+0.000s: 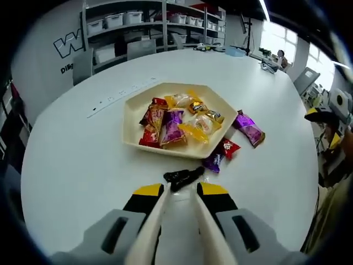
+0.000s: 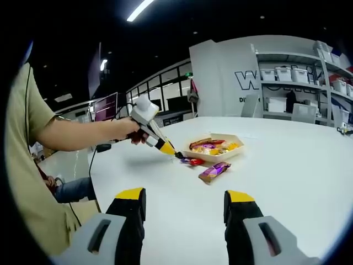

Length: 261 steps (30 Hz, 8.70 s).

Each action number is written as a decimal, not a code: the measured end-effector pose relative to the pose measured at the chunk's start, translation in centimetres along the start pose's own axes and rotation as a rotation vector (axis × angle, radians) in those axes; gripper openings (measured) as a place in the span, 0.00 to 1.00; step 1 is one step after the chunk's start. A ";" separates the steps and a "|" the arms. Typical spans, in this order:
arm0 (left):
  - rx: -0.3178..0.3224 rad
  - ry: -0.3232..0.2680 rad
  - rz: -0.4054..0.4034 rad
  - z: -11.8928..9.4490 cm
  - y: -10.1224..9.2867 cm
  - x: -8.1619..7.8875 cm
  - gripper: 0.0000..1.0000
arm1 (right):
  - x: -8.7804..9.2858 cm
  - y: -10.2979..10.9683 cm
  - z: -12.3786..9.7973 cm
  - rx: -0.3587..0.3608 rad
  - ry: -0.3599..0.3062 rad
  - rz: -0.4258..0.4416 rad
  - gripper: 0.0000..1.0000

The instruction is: Place the target food into the container with the food tongs after gripping and lifting it, then release it inside without dropping or visibly crushing the food.

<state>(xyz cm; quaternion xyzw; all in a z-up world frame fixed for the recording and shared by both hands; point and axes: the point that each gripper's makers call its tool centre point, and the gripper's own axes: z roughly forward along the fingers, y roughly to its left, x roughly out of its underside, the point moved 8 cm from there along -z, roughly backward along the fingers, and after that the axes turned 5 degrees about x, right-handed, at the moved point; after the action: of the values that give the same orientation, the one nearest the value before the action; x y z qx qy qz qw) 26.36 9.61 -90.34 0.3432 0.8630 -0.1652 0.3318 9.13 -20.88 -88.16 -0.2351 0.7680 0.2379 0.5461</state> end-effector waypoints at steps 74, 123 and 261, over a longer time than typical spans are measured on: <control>0.139 -0.031 0.027 -1.6 -10.2 3.0 0.23 | 0.6 0.1 0.5 -0.014 0.011 0.013 0.54; 0.152 -0.063 0.079 0.4 -10.0 1.2 0.21 | 0.7 -0.4 0.4 -0.013 0.002 0.026 0.54; 0.040 -0.174 0.049 -2.2 -2.6 -9.7 0.22 | 0.6 -0.1 -0.4 -0.002 -0.006 0.021 0.53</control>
<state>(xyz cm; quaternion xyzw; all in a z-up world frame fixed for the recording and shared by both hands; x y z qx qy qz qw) 28.77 4.20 -81.94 0.3553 0.8188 -0.2035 0.4024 8.79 -21.28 -88.61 -0.2267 0.7687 0.2451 0.5455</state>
